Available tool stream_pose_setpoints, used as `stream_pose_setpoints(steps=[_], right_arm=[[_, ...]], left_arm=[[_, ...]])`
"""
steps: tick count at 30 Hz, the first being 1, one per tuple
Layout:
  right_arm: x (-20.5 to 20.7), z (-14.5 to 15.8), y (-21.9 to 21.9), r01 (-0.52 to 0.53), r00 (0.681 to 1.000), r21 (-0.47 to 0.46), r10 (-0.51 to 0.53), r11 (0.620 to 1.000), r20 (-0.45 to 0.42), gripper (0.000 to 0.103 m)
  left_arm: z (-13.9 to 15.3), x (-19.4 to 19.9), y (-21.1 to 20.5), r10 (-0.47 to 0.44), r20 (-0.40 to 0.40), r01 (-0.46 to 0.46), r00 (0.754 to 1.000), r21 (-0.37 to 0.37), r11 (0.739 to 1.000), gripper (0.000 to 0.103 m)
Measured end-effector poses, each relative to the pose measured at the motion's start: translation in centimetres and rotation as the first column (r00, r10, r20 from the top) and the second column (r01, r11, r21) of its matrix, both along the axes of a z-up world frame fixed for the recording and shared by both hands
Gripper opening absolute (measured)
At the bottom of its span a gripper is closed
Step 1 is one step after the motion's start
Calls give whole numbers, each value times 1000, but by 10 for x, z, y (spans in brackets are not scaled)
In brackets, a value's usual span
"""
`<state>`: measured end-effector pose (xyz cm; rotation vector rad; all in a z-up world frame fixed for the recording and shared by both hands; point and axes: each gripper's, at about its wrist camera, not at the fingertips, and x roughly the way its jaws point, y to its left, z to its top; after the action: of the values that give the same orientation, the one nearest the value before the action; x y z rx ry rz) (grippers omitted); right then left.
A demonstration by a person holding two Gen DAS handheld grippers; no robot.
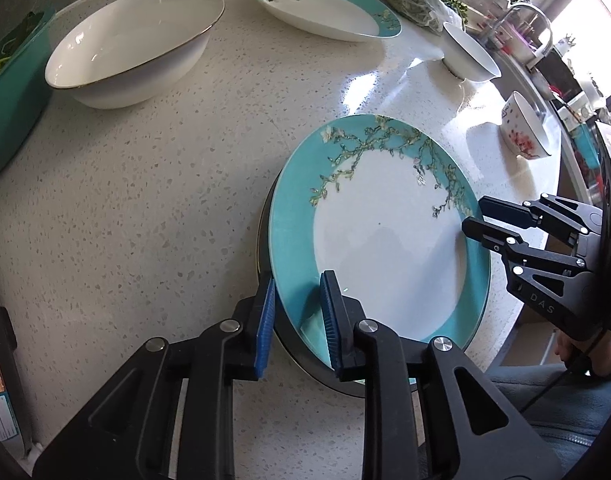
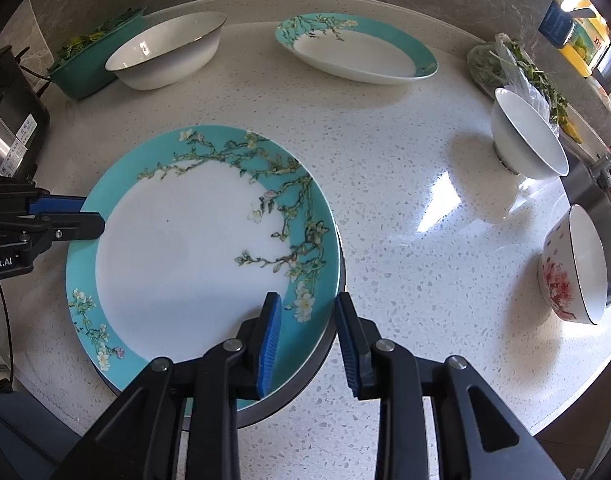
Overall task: Organize plates and bowls
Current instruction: 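Move both grippers to the larger teal floral plate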
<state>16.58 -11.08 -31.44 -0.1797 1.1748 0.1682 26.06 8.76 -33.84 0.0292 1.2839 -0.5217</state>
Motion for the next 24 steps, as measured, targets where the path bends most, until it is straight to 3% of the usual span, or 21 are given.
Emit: stream_pose_setpoints(steps=[7, 10, 18, 20, 21, 22, 24], right_arm=[[-3, 0, 3, -8, 1000, -20, 9, 1000, 11, 31], [-3, 0, 3, -11, 1000, -15, 11, 1000, 8, 33], [0, 2, -4, -2, 1000, 5, 2, 1000, 11, 33], [2, 11, -11, 11, 999, 18, -12, 1000, 30, 43], [3, 17, -16, 23, 999, 26, -24, 999, 44, 55], [5, 25, -23, 38, 998, 49, -41, 998, 55, 68], [12, 41, -42, 59, 996, 147, -69, 987, 62, 80]], left_arm=[[2, -10, -14, -51, 77, 44, 996, 98, 994, 30], [-2, -12, -21, -75, 79, 63, 994, 137, 989, 55], [-1, -13, -19, -38, 108, 21, 993, 162, 987, 57], [9, -10, -12, -14, 137, -10, 991, 170, 985, 60], [16, -7, -9, 4, 152, -29, 988, 165, 986, 64], [26, -4, -7, 24, 169, -49, 985, 148, 988, 71], [47, 3, -3, 54, 204, -71, 977, 77, 994, 79]])
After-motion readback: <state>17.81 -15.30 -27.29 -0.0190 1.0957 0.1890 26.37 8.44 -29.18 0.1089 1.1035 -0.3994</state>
